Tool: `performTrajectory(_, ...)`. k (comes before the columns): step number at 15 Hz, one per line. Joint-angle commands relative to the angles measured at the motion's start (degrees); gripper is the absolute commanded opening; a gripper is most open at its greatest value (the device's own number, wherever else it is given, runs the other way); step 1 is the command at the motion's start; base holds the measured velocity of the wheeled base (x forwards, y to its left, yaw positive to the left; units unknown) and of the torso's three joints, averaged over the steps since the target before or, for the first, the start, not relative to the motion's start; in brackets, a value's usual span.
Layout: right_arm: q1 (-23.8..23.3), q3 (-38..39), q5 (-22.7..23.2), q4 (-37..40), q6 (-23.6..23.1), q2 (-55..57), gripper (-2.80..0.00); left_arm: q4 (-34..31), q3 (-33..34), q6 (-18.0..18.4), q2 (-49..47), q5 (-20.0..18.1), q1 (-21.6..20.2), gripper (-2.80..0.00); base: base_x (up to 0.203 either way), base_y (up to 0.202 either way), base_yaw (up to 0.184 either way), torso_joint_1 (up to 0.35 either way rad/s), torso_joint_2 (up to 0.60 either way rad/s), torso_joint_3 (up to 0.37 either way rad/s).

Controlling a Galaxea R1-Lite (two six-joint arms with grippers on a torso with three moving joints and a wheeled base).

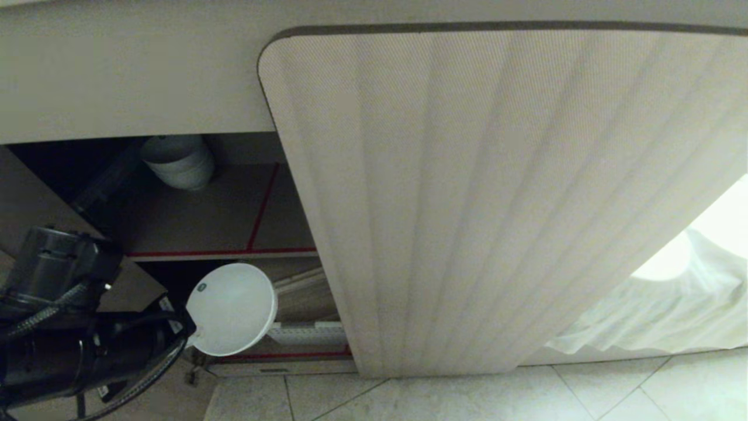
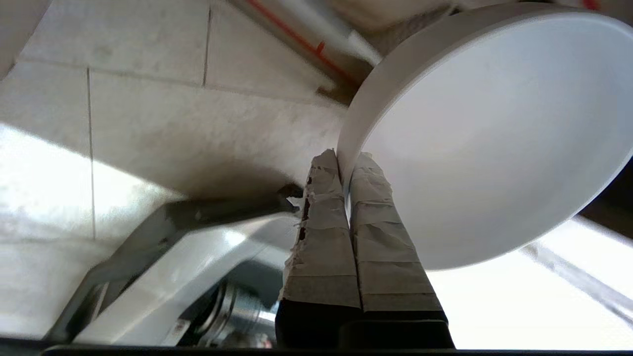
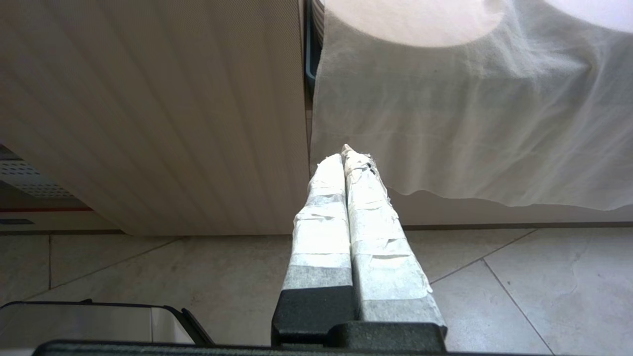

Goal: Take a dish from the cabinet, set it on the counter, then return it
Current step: Place it on the table

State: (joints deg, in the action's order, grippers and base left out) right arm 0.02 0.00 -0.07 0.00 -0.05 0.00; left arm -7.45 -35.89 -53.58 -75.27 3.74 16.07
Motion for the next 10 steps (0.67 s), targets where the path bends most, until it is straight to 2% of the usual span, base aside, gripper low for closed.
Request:
performTrajectory(1,0.02,0.0,-0.01,0.0,-0.04,0.0,-2.8,-1.48,0.01,-0.3,1.49,-0.31,0.68,-2.8,0.0,0.0,0.0,0.0,0.0,0.0)
performTrajectory(8,-0.02,0.0,-0.01,0.0,-0.04,0.0,-2.8,-11.03,0.04,-0.21,6.51,-4.88,2.73,-2.8,0.0,0.0,0.0,0.0,0.0,0.0)
performTrajectory(10,-0.02,0.0,-0.01,0.0,-0.04,0.0,-2.8,-12.24,0.2,-0.13,7.19,-4.88,2.81,-2.8,0.0,0.0,0.0,0.0,0.0,0.0)
